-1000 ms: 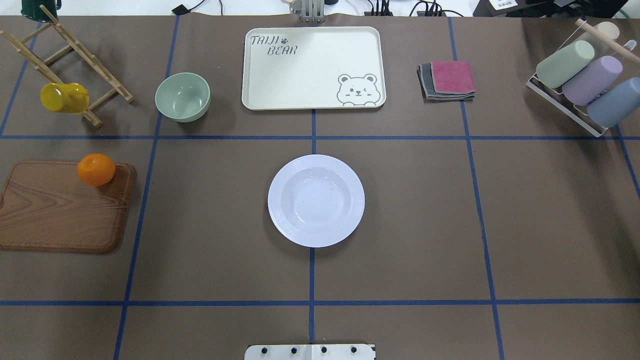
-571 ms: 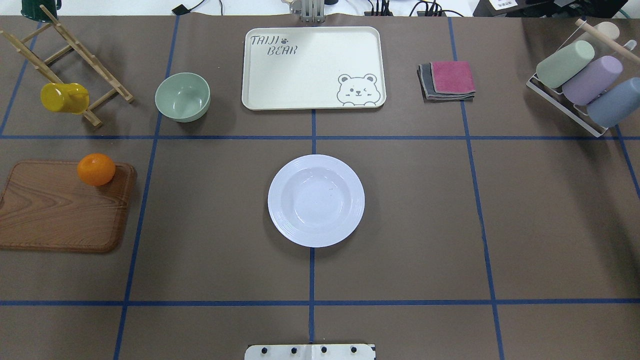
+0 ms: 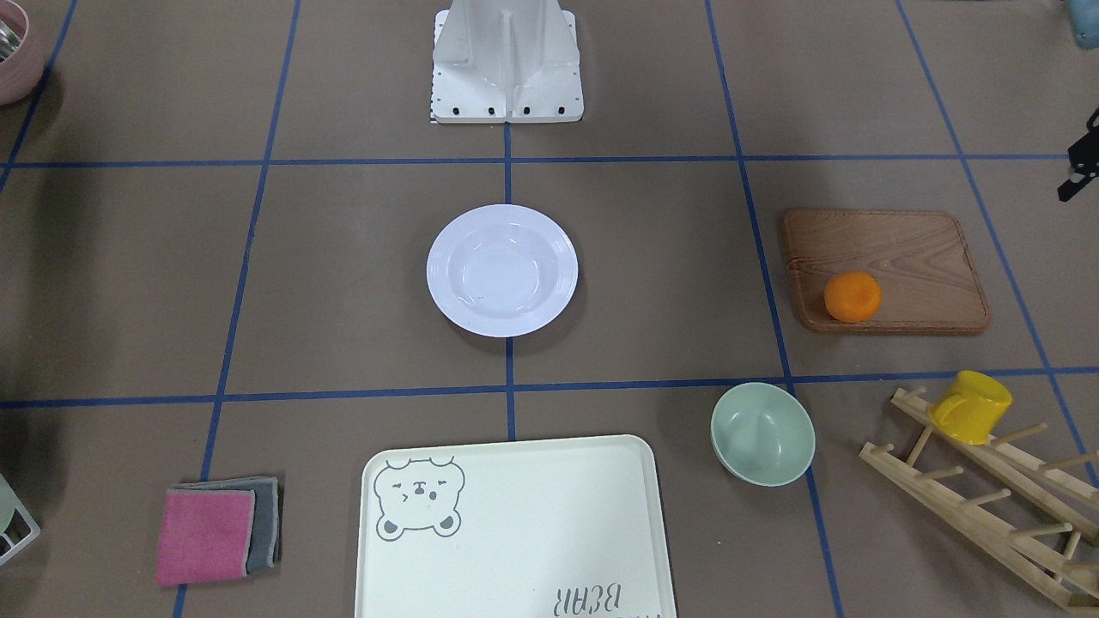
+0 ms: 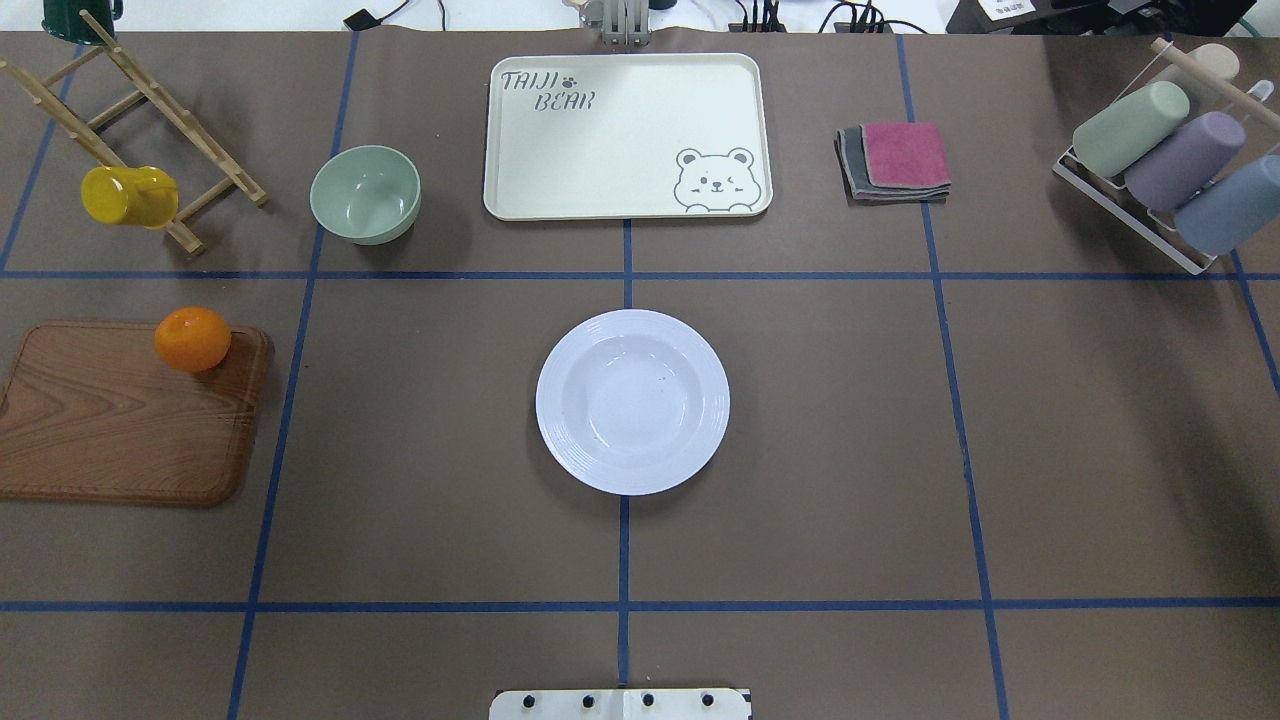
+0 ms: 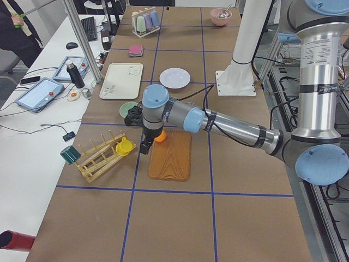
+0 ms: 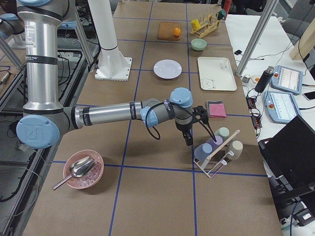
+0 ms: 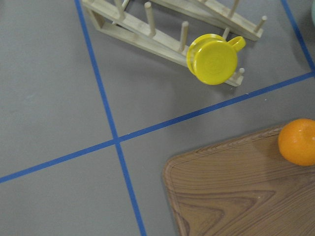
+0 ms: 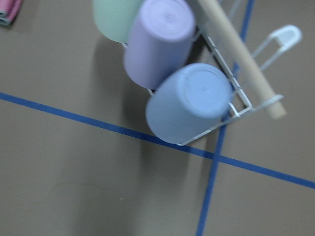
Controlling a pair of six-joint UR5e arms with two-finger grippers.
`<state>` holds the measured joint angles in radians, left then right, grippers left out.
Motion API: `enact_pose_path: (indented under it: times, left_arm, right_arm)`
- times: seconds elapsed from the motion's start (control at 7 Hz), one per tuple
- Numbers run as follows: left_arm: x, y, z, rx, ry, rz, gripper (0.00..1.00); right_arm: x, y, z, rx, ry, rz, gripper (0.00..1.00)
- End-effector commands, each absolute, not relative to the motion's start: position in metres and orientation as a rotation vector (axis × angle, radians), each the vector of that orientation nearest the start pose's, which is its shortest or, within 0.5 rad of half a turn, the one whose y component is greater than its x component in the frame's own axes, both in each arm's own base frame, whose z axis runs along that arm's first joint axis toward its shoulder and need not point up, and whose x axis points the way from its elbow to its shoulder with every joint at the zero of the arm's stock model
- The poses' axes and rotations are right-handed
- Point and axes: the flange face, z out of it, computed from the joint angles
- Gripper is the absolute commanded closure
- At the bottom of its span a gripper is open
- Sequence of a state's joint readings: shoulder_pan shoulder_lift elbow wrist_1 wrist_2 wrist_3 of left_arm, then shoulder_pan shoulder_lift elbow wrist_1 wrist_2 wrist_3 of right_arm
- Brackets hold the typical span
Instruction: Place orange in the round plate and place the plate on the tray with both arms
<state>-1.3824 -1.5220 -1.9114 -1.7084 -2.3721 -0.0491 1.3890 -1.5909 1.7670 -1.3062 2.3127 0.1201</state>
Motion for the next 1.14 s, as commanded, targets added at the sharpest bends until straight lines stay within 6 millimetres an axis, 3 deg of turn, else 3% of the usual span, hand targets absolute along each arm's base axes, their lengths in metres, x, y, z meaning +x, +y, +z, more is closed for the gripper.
enact_pose_path:
  times: [0.0,0.14,0.43,0.71,1.0]
  left_arm:
    - [0.109,-0.477,0.493,0.264,0.916,0.195,0.01]
    - [0.142,-0.476,0.500,0.273,0.894,0.113,0.01]
    - [0.229,-0.480,0.482,0.255,0.881,0.032,0.01]
    - [0.257,-0.494,0.493,0.250,0.846,0.037,0.01]
    - [0.280,-0.485,0.498,0.245,0.825,0.063,0.01]
  right_arm:
    - [-0.059,-0.505,0.501,0.287,-0.822,-0.135,0.00]
    - [-0.057,-0.500,0.490,0.276,-0.821,-0.074,0.00]
    - [-0.061,-0.497,0.491,0.260,-0.817,-0.064,0.00]
    - [-0.060,-0.495,0.493,0.258,-0.813,-0.063,0.00]
    - [-0.061,-0.496,0.494,0.263,-0.800,-0.065,0.00]
